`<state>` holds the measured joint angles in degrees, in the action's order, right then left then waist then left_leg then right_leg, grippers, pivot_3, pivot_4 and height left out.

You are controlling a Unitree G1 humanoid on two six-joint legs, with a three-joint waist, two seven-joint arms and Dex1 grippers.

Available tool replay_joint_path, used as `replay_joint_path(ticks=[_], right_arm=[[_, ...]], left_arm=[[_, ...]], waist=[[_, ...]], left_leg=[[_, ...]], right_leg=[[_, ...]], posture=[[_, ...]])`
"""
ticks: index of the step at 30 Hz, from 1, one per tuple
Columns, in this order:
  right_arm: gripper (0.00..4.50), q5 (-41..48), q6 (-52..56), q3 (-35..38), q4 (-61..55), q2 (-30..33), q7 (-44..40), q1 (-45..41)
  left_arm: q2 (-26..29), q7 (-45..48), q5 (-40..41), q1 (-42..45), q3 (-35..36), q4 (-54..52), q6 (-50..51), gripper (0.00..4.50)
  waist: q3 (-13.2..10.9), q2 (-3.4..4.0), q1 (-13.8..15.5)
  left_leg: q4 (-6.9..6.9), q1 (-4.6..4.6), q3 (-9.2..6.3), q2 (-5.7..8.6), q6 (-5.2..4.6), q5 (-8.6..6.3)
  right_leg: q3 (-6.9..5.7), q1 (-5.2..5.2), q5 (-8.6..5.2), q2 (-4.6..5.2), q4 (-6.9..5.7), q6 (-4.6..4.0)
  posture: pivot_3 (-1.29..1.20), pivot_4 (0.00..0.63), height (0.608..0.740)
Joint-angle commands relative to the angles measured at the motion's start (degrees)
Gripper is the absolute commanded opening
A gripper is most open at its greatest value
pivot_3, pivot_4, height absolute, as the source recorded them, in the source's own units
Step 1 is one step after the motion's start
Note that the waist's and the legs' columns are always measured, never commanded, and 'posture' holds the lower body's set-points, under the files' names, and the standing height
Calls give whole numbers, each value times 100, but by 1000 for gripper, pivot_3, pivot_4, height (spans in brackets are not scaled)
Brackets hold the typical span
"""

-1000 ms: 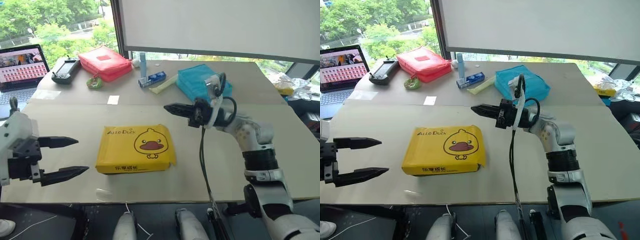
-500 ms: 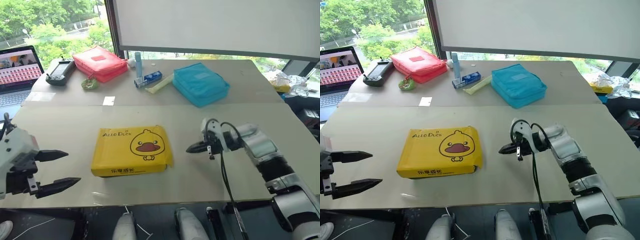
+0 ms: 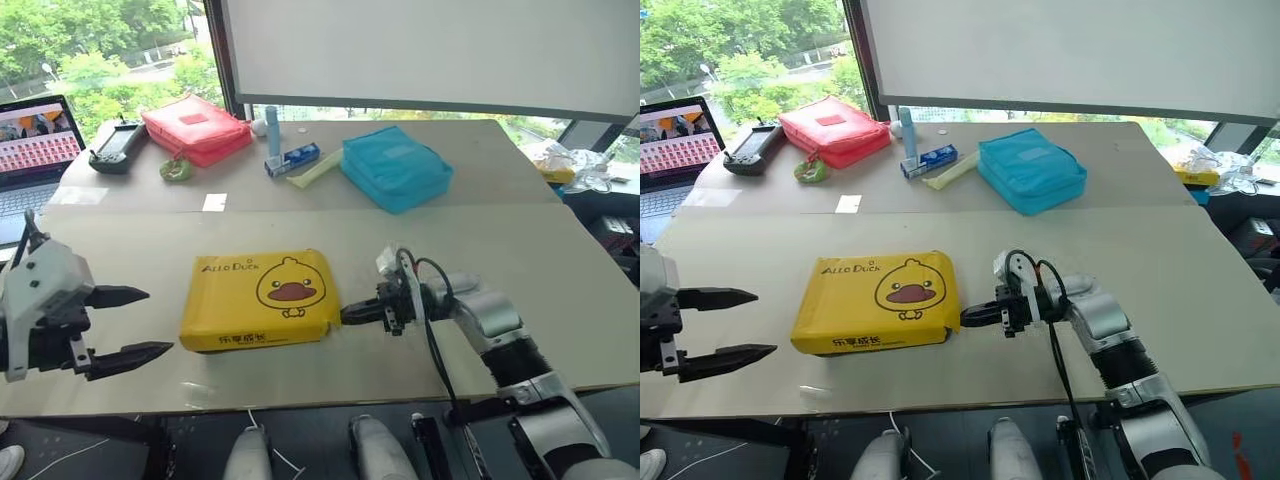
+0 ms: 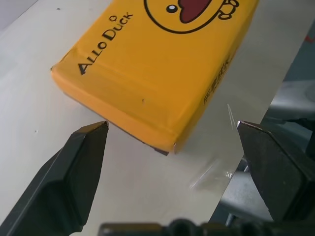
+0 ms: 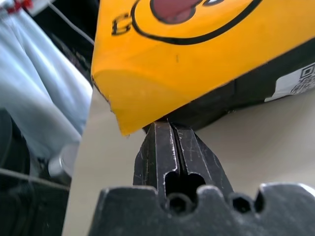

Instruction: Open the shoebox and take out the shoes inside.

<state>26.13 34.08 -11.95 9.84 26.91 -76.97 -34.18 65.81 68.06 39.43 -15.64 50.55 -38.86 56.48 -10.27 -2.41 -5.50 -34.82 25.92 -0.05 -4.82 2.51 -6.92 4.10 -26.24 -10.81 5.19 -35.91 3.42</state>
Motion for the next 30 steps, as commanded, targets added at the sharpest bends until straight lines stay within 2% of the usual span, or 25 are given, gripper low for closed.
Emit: replay_joint_path(ticks=[1,11,18,23,26,29,30], right_arm=[[0,557,450,299,-357,-88,-48,-62],[0,1154,1017,598,-332,-493,153,-314],[0,1678,1547,1046,-136,-920,650,-588],[0,2340,2963,1930,573,-1400,2134,-1001],[0,2269,3501,1942,626,-1372,2608,-999],[0,2238,3924,2333,1146,-1512,3411,-1283],[0,1979,3781,1996,956,-1368,3361,-1210]], left_arm=[[21,-18,-10,-44,189,-107,33,4491],[58,-155,50,55,171,-39,170,4491],[-29,-228,72,-23,246,-122,235,4491],[-167,-250,117,-174,463,-326,334,4491],[-219,-239,151,-265,594,-410,376,4491],[-246,-241,176,-324,641,-456,386,4491],[-244,-246,194,-329,651,-464,395,4491]], waist=[[0,0,-4],[0,1,-8],[-1,1,-14],[-1,1,-22],[-1,2,-16],[-1,2,-12],[-1,2,-13]], left_leg=[[0,-1,0,0,0,0],[0,-4,0,0,1,-1],[3,-5,-1,0,1,-1],[5,-5,-2,-1,1,-1],[8,-5,-2,-1,1,-1],[11,-5,-5,-2,0,-1],[10,-4,-5,-1,0,0]], right_leg=[[0,1,0,0,0,0],[0,1,0,1,1,-1],[-1,-1,4,1,0,-7],[-3,0,6,1,0,-9],[-4,0,6,1,1,-11],[-6,-2,6,0,4,-10],[-6,-2,6,1,5,-11]], posture=[[0,150,729],[0,150,729],[0,150,729],[0,150,729],[0,150,729],[0,150,729],[0,150,729]])
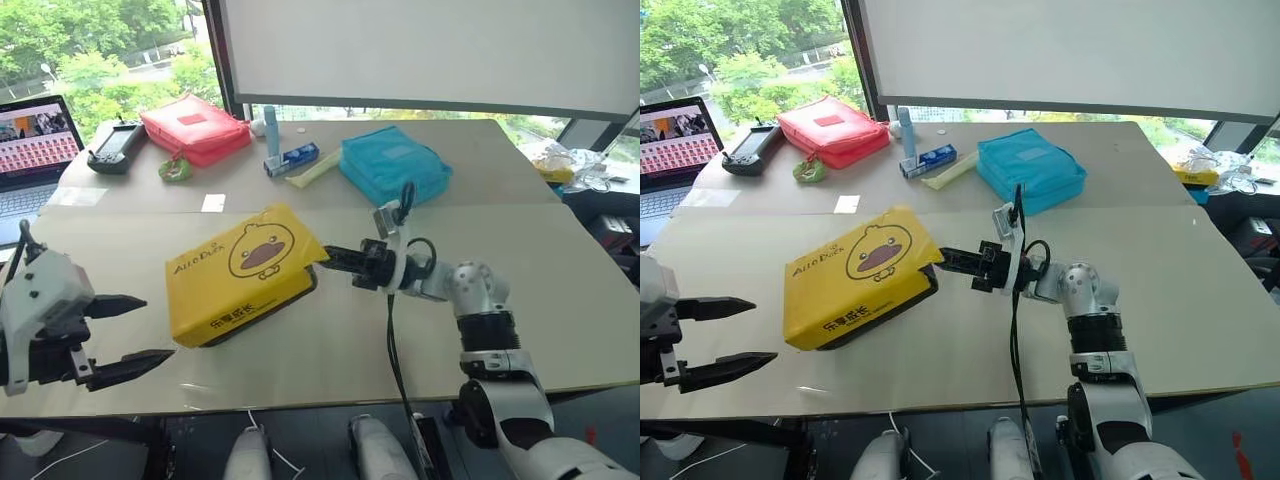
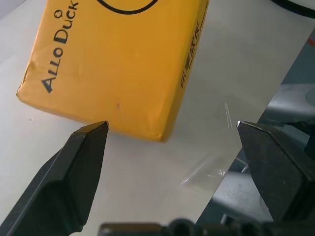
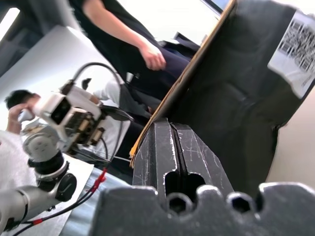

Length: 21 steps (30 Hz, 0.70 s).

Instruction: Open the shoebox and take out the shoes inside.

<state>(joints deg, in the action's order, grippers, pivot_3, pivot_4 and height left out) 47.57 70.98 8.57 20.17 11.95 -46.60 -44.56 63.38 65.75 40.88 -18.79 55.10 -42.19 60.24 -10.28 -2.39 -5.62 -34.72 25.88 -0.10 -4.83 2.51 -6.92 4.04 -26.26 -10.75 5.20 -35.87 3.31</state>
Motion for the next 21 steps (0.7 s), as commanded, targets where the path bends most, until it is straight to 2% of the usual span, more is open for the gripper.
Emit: replay_joint_path(ticks=[1,4,7,12,17,21], right_arm=[[0,-429,-105,-474,-323,319,163,-48],[0,-2027,-1834,-2498,-1092,1398,-746,447],[0,-2875,-3155,-3416,-1196,2004,-1553,623],[0,-2910,-3784,-3490,-1256,2014,-2252,795],[0,-2714,-4037,-3013,-1159,1502,-2149,882],[0,-2860,-4167,-2770,-827,1064,-1682,858]], left_arm=[[3,-20,62,-15,199,-132,24,4491],[9,-29,65,-29,163,-136,6,4491],[71,-33,56,25,76,-54,-43,4491],[166,-14,0,116,-49,99,-127,4491],[138,44,-8,116,41,162,-162,4491],[-28,123,58,11,344,111,-104,4491]], waist=[[0,1,-2],[-1,1,13],[-1,2,6],[3,-4,-9],[3,-5,-12],[3,-5,-13]], left_leg=[[0,2,0,1,0,0],[0,3,1,1,0,0],[0,3,4,1,1,-1],[1,-11,4,0,1,-1],[0,-15,3,1,1,-1],[-2,-14,3,1,1,-1]], right_leg=[[1,-1,0,1,4,0],[0,3,-2,3,13,2],[-3,3,-5,7,23,5],[-2,9,-5,4,19,5],[-1,8,-4,4,15,4],[-2,8,-4,5,15,3]], posture=[[0,150,729],[0,150,729],[0,150,729],[0,150,729],[0,150,729],[0,150,729]])
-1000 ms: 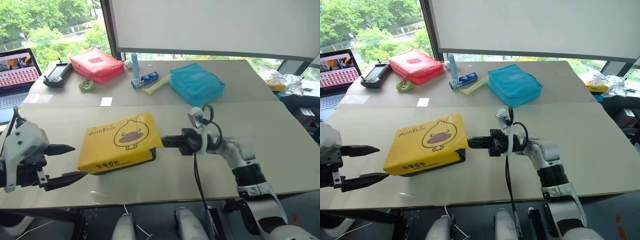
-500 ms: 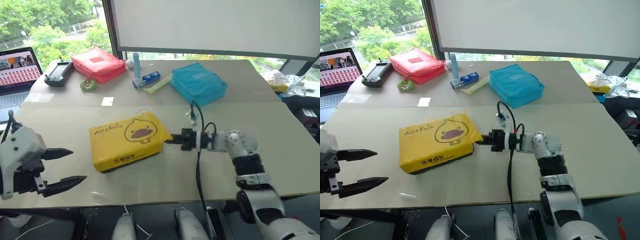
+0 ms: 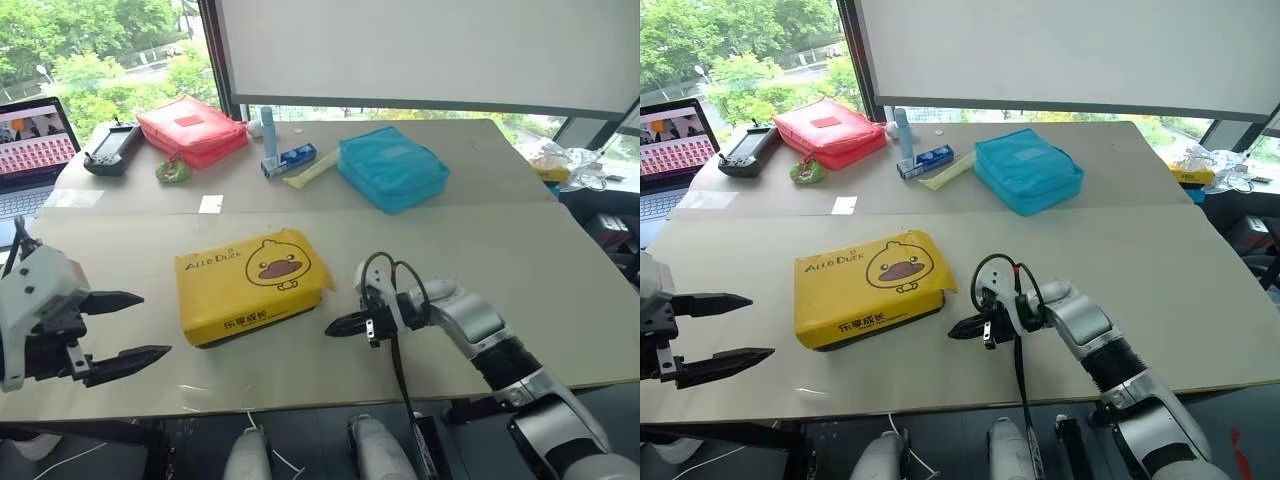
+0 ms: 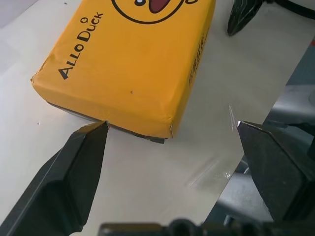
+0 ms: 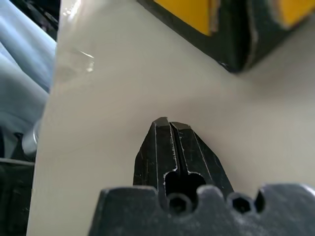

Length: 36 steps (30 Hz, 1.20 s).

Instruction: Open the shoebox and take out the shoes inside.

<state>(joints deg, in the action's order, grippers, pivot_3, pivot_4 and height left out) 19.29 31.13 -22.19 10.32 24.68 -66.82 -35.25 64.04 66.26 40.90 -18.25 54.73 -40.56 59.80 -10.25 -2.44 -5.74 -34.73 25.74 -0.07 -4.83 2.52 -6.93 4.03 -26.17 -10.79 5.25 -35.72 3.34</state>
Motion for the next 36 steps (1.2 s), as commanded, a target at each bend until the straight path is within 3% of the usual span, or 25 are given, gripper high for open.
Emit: replay_joint_path(ticks=[1,7,14,21,24,27,29,36], right_arm=[[0,-72,-243,358,235,-313,448,-74],[0,363,-94,853,222,-962,646,-18],[0,1475,934,1372,-398,-1410,504,-124],[0,1715,1048,1833,-43,-1941,1161,-731],[0,1672,1103,1584,-273,-1601,658,-654],[0,861,480,495,-579,-670,-351,-324],[0,483,94,34,-566,-396,-615,-206],[0,233,-516,314,772,-1297,41,-312]], left_arm=[[-126,104,48,-90,449,-66,-60,4491],[-233,171,21,-335,668,-164,-87,4491],[-175,225,-6,-381,650,-109,-102,4491],[-48,240,160,-198,750,-94,28,4491],[-72,189,236,-187,777,-177,94,4491],[-151,174,298,-273,855,-267,141,4491],[-178,159,323,-305,867,-280,147,4491],[-139,12,420,-223,682,-291,135,4491]], waist=[[0,0,-1],[0,0,-2],[-1,2,-2],[-2,4,-16],[-3,5,-3],[-4,7,38],[-3,5,33],[0,-3,-125]], left_leg=[[1,0,0,0,0,0],[3,0,-1,-1,0,0],[5,0,-1,-3,0,0],[8,0,-1,-4,1,-1],[13,0,-1,-4,1,-1],[13,2,0,-3,1,-1],[15,-2,0,-4,2,-1],[41,-20,-1,-7,1,-1]], right_leg=[[0,0,0,0,0,0],[-1,-2,2,0,-5,-3],[-1,-3,2,-1,-8,-3],[-3,-10,5,0,-7,-8],[-4,-10,6,1,-6,-10],[-8,-10,6,6,1,-10],[-13,-11,4,7,31,-9],[-11,-11,10,-5,5,-16]], posture=[[0,150,729],[0,150,729],[0,150,729],[0,150,729],[0,150,729],[0,150,729],[0,150,729],[0,150,729]])
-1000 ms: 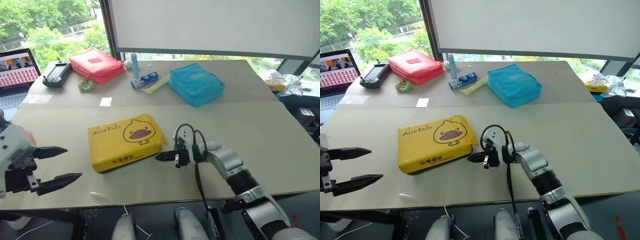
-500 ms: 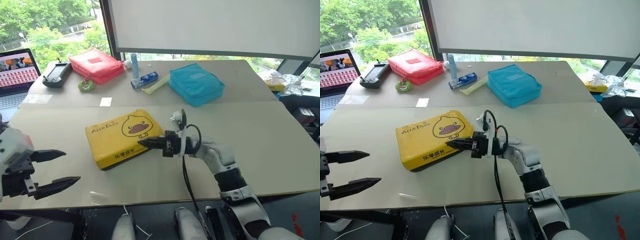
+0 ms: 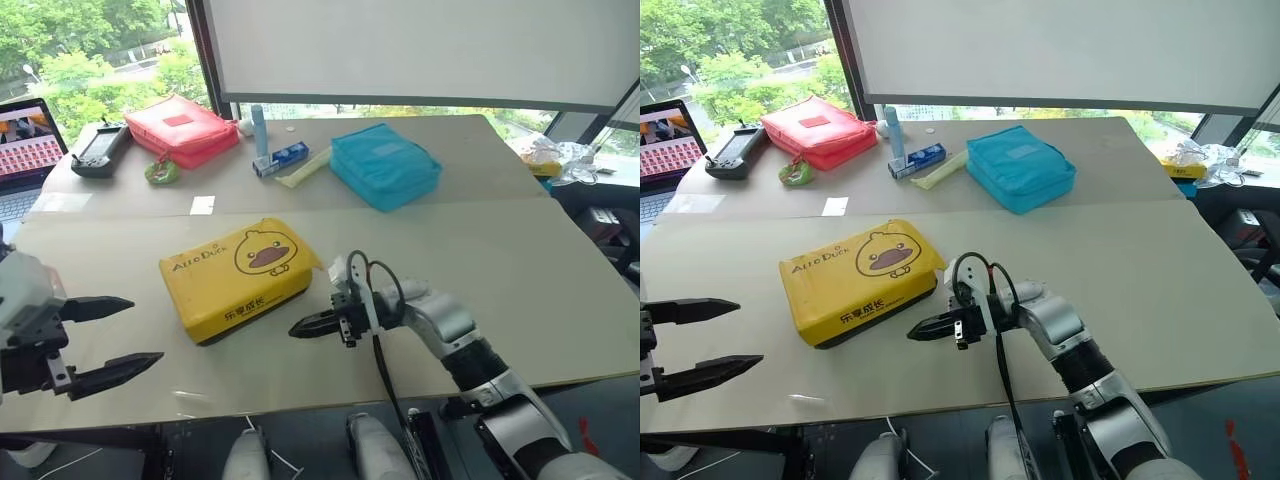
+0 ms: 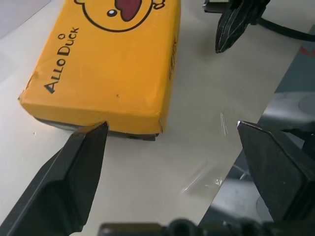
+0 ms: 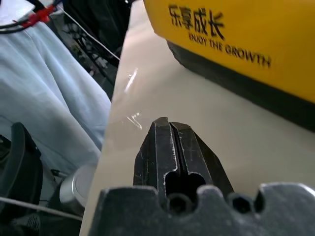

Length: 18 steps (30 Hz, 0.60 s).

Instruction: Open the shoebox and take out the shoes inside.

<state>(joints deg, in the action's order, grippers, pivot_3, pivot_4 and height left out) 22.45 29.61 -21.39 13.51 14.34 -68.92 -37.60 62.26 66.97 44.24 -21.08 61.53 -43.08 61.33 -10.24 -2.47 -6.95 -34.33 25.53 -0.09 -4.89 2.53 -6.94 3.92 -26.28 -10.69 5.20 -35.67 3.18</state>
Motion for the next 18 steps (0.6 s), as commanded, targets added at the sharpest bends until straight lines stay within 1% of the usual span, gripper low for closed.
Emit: replay_joint_path(ticks=[1,5,8,13,18], right_arm=[[0,-151,-516,279,650,-353,327,-98],[0,-409,-1025,423,1360,-645,585,-218],[0,-481,-1213,518,1610,-770,646,-263],[0,-504,-1383,818,1813,-981,1001,-209],[0,-501,-1308,892,1542,-1083,1057,-42]], left_arm=[[56,-66,96,68,-19,-33,-26,4491],[148,-102,98,147,-140,55,-77,4491],[196,-110,109,203,-204,93,-93,4491],[213,-99,85,195,-214,84,-99,4491],[193,-86,81,164,-178,35,-92,4491]], waist=[[0,0,-8],[1,-3,-14],[2,-8,-31],[2,-8,-41],[2,-8,-38]], left_leg=[[6,-2,-1,0,0,0],[4,-4,0,3,0,0],[1,-6,-1,3,1,0],[3,-11,-3,2,1,0],[3,-17,-4,2,1,-1]], right_leg=[[0,-2,0,0,-1,0],[0,2,0,4,-2,-1],[0,6,0,5,0,-2],[0,5,3,4,0,-6],[0,7,4,5,0,-9]], posture=[[0,150,729],[0,150,729],[0,150,729],[0,150,729],[0,150,729]])
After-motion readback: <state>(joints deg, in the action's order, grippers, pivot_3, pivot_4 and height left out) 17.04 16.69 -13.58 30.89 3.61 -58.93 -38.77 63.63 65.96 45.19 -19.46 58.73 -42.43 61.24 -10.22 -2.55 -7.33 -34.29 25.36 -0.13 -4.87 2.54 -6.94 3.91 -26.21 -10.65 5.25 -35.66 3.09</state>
